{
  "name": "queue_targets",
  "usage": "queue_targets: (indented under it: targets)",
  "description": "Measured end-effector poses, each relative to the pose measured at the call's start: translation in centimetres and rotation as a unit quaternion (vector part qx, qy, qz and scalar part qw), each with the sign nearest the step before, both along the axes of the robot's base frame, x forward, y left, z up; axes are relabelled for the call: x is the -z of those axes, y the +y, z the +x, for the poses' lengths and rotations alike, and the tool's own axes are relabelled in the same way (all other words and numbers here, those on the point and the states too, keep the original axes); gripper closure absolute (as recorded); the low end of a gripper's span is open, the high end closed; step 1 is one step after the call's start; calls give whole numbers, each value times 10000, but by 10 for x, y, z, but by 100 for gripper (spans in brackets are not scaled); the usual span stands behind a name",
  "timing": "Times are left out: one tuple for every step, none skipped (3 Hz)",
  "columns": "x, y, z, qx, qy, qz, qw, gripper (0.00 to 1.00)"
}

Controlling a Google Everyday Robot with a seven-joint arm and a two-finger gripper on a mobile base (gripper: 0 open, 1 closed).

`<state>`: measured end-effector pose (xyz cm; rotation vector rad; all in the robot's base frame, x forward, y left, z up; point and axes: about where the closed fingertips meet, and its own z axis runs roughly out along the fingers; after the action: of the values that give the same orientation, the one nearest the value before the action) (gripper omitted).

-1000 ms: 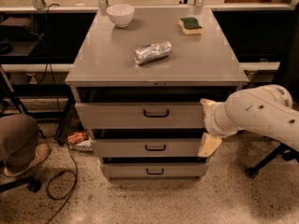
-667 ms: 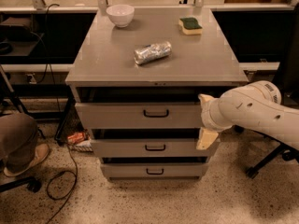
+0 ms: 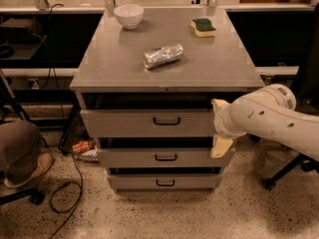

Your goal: Open top drawer

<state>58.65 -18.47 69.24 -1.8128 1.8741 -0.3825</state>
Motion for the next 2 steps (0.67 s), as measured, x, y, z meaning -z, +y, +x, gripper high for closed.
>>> queue_targets:
  targets:
    - [3,-13,16,-52,-62,-360,9993,0]
    - [13,-28,34,-46,16,-550,9985,0]
